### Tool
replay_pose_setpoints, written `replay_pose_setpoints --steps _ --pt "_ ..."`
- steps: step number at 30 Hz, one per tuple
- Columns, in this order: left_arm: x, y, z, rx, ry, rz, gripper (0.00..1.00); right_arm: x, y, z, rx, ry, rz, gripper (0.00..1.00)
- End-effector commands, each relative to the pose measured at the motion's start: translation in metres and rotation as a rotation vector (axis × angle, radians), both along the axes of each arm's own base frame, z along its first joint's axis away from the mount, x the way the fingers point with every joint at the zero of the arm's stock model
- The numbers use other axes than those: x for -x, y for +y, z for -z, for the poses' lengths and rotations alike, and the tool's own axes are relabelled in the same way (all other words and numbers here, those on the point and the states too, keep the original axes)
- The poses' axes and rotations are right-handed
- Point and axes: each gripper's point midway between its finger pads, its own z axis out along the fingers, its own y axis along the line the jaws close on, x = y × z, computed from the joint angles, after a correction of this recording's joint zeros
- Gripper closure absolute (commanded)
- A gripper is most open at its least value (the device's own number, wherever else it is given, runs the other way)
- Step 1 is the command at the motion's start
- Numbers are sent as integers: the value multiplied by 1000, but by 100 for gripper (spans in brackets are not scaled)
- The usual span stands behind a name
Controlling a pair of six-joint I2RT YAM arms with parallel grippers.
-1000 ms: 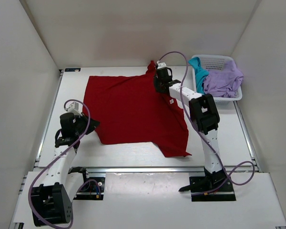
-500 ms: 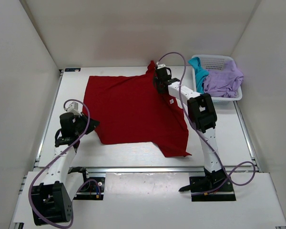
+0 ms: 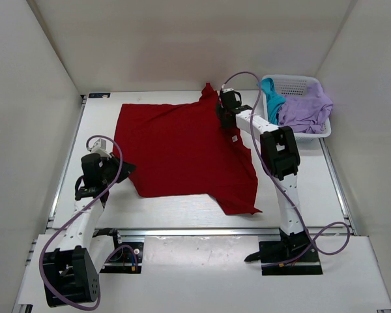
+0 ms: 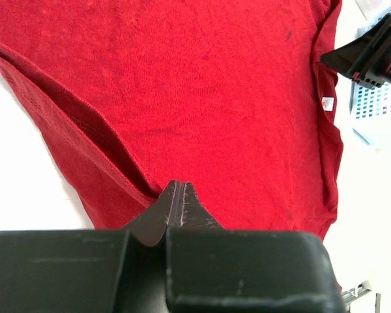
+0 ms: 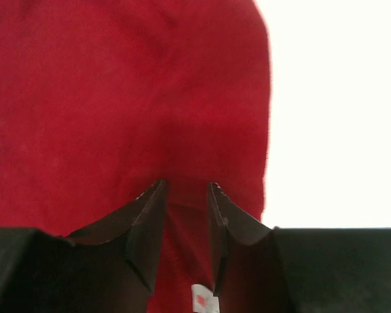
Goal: Fold and stack the t-shirts
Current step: Flatten out the tshirt
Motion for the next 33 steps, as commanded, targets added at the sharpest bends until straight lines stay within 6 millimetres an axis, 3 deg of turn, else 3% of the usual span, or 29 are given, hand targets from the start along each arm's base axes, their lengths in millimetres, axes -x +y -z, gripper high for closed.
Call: replay_pose_setpoints --steps 1,3,7,11,13,15,21,27,33 --pt "-2 -3 -5 9 -21 17 100 3 29 -35 -35 -59 -76 70" --pt "0 -3 -2 6 -14 15 100 4 30 -30 -39 -41 -75 68" --pt "-2 -2 -4 3 -22 14 100 3 27 -38 -11 -70 -43 68" --pt "-1 -2 1 9 -13 12 100 0 32 -66 -21 -131 -38 69" --pt "-2 -3 -3 14 -25 16 100 1 36 -69 -32 -132 -57 69" --pt "-1 -3 -1 14 -19 13 100 1 35 -61 -49 -98 -57 67" --pt "0 -2 -1 10 -21 11 100 8 31 -12 -40 26 -48 67" --pt "1 -2 3 17 -11 7 100 -1 19 -10 -40 40 -15 67" --pt "1 -1 5 20 -8 2 100 2 23 0 -11 61 -38 67"
